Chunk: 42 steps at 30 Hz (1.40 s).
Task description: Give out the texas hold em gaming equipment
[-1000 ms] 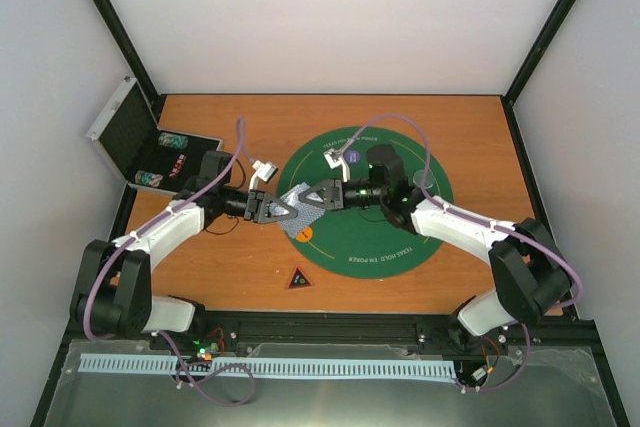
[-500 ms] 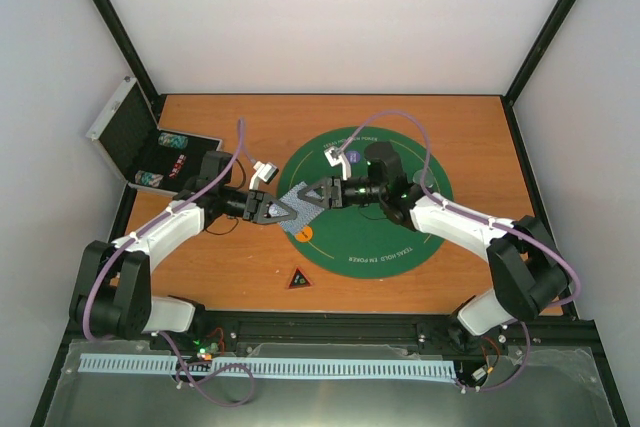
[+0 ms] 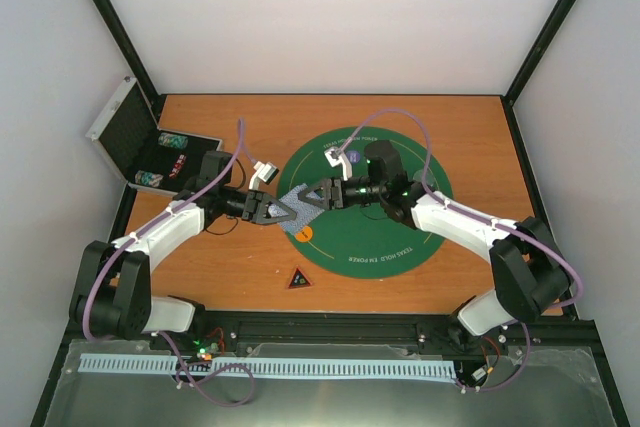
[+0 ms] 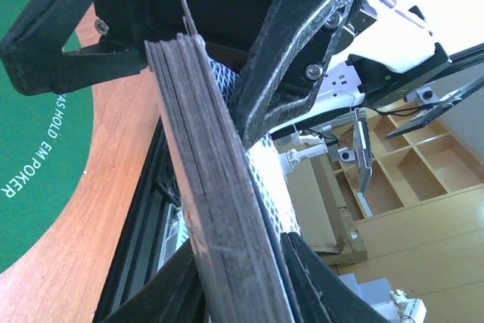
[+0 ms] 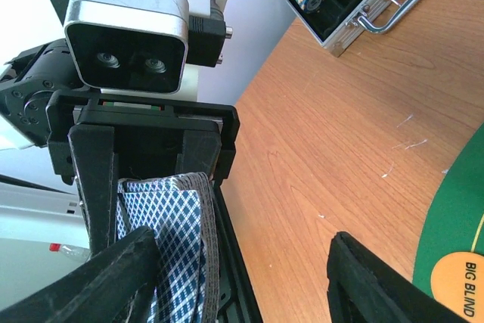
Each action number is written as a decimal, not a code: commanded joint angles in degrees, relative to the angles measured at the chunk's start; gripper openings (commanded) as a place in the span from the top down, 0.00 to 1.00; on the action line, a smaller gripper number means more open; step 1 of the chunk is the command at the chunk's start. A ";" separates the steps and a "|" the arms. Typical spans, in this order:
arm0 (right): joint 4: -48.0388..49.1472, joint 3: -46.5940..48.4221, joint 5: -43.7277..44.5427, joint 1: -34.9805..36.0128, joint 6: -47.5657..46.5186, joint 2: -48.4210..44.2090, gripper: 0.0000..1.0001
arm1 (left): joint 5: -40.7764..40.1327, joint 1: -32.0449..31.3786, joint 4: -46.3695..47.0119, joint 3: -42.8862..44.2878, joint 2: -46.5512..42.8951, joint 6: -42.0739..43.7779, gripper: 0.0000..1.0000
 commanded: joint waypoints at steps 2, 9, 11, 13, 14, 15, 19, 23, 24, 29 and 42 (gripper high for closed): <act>-1.06 1.26 -0.83 -0.41 -0.76 -0.37 0.37 | 3.63 -0.16 2.43 0.49 -1.20 0.24 0.74; -1.97 1.60 -1.64 -0.17 -1.72 -0.48 0.28 | 3.39 -0.16 2.58 0.45 -0.88 0.18 0.74; -3.56 2.49 -1.67 0.09 -2.93 -0.35 0.24 | 3.41 -0.16 2.52 0.44 -0.88 0.13 0.73; -5.70 3.33 -1.52 0.29 -4.25 -0.12 0.22 | 3.42 -0.16 2.50 0.48 -0.88 0.18 0.73; -6.32 3.53 -1.35 0.27 -4.61 -0.11 0.22 | 3.41 -0.16 2.57 0.49 -0.90 0.15 0.73; -6.86 3.70 -1.15 0.28 -5.00 -0.25 0.22 | 3.39 -0.16 2.56 0.42 -0.88 0.13 0.73; -10.33 4.74 1.11 0.30 -6.97 -0.81 0.23 | 3.41 -0.16 2.58 0.35 -1.02 0.15 0.73; -12.95 5.63 3.24 0.22 -8.08 -1.31 0.24 | 3.49 -0.16 2.56 0.34 -0.97 0.17 0.73; -13.39 5.81 3.62 0.17 -8.31 -1.52 0.24 | 3.50 -0.16 2.50 0.33 -1.01 0.16 0.73; -15.07 6.79 4.98 -0.12 -9.17 -2.46 0.25 | 3.43 -0.16 2.52 0.26 -1.09 0.18 0.73; -19.06 8.14 5.62 -0.67 -11.49 -3.59 0.24 | 3.31 -0.16 2.57 0.30 -1.19 0.09 0.73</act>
